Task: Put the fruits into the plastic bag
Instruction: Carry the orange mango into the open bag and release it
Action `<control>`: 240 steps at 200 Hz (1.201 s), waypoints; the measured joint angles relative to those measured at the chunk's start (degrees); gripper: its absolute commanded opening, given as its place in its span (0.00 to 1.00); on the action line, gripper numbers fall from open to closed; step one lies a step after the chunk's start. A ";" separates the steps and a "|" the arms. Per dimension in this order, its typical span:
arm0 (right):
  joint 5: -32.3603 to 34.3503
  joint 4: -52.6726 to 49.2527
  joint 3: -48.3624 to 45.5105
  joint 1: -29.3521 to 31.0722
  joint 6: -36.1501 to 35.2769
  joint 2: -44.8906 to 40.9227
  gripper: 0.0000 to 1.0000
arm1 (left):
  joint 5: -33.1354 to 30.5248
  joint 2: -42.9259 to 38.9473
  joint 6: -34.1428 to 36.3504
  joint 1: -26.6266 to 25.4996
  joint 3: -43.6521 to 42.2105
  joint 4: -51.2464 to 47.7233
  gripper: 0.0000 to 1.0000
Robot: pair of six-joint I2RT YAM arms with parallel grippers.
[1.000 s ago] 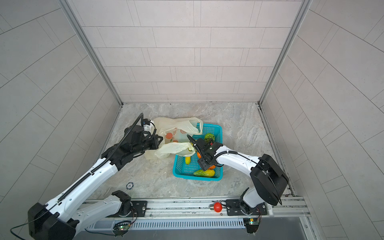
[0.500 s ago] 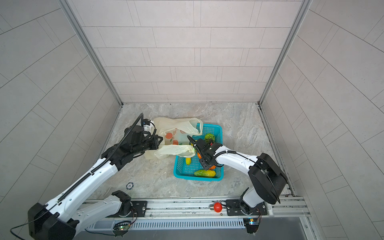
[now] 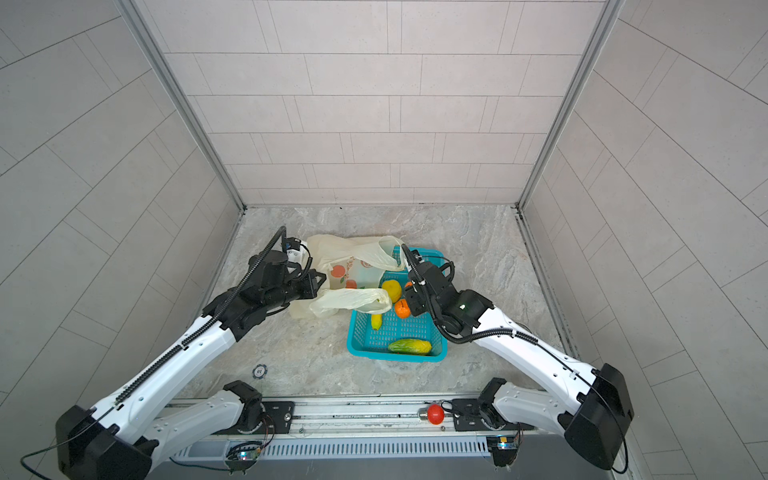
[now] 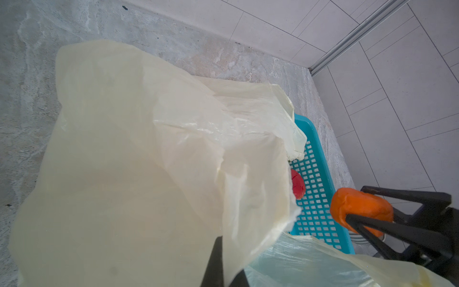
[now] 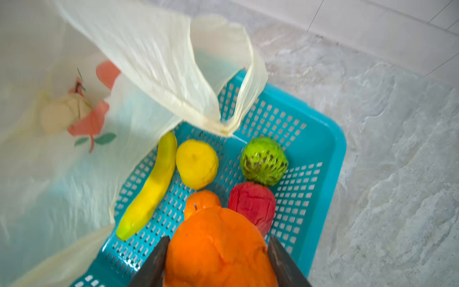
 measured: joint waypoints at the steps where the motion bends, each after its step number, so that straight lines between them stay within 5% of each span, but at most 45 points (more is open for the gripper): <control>1: -0.02 0.11 0.09 -0.07 -0.04 0.00 0.34 | 0.02 0.00 0.00 0.00 0.00 0.00 0.00; 51: -12.55 8.52 10.86 0.31 -1.22 10.45 0.35 | 0.33 -0.13 -0.68 0.00 -0.09 0.20 0.00; 115: -28.11 17.20 18.84 5.79 5.90 27.30 0.36 | 0.42 -2.01 -1.51 0.00 -1.07 1.05 0.00; 186: -30.12 17.46 26.21 5.88 10.67 38.45 0.42 | -0.09 -5.14 -1.88 0.00 -1.07 1.49 0.00; 240: -29.38 16.87 24.63 7.45 12.28 39.60 0.55 | -1.29 -5.25 -2.73 0.00 -1.16 1.49 0.00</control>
